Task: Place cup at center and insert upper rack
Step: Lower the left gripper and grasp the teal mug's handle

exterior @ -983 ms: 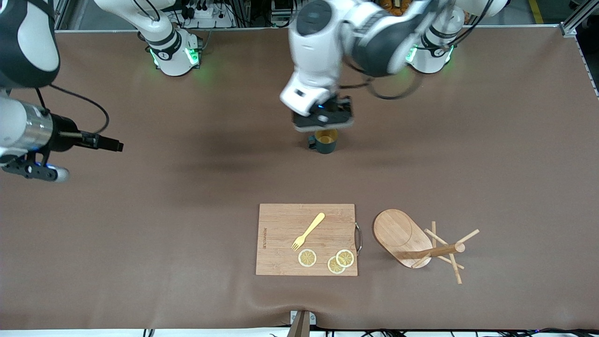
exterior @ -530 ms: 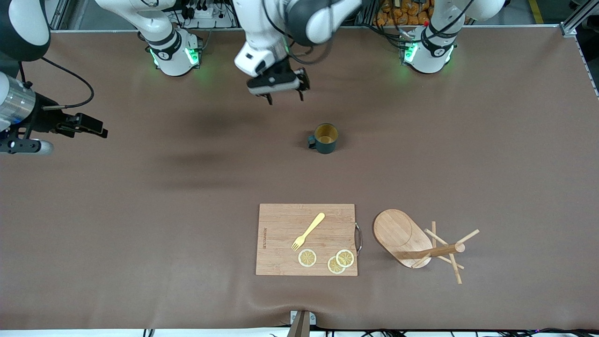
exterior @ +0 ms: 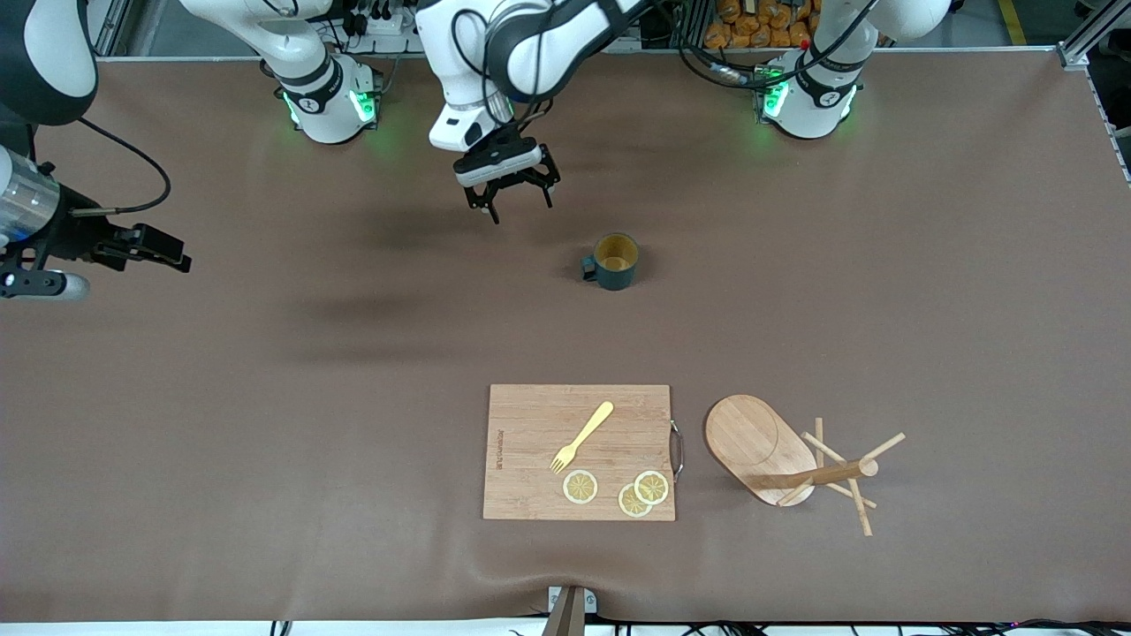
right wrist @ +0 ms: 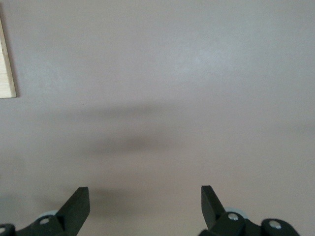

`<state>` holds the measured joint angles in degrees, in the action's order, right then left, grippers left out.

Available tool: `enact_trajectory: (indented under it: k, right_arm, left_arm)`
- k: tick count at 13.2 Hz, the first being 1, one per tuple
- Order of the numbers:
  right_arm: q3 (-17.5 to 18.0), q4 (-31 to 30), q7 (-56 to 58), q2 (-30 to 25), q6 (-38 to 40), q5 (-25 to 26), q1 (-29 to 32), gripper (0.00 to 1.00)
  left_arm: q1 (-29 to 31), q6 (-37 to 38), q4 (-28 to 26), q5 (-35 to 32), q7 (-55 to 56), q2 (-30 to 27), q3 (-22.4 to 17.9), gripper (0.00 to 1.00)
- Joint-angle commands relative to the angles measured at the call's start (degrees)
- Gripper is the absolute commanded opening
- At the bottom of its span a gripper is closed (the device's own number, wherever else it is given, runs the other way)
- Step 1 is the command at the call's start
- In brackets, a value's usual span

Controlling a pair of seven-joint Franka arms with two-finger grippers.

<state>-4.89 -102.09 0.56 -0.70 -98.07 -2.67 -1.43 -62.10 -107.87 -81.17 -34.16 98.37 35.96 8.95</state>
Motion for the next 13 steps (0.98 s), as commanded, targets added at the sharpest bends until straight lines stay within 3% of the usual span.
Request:
enact_trajectory:
  k: [1,3,5,8,13]
  right_arm:
    - [0.8,5.4,0.8,1.4,1.3,1.4,1.5,1.0]
    - [1.0,10.7,0.7,1.5,4.3,1.0,3.6,1.0]
    - [1.0,11.8,0.8,1.5,5.5,1.1,3.5,1.0]
    - [0.9,15.0,0.6,1.5,5.6,0.4,4.7,1.0]
    - [2.0,16.7,-2.6,1.8,5.0,4.6,0.5,1.0]
  left_arm:
    - [-2.4,-0.1,0.6,-6.0,10.2,3.6,-0.3,1.0]
    - [-2.5,-0.1,0.6,-9.4,14.6,5.9,-0.3,1.0]
    - [-2.9,-0.1,0.5,-12.7,20.9,8.3,-0.3,1.0]
    - [-5.2,0.2,-4.8,-19.1,36.3,9.7,-0.3,1.0]
    - [-7.5,1.9,-10.8,-23.1,37.2,9.7,-0.4,1.0]
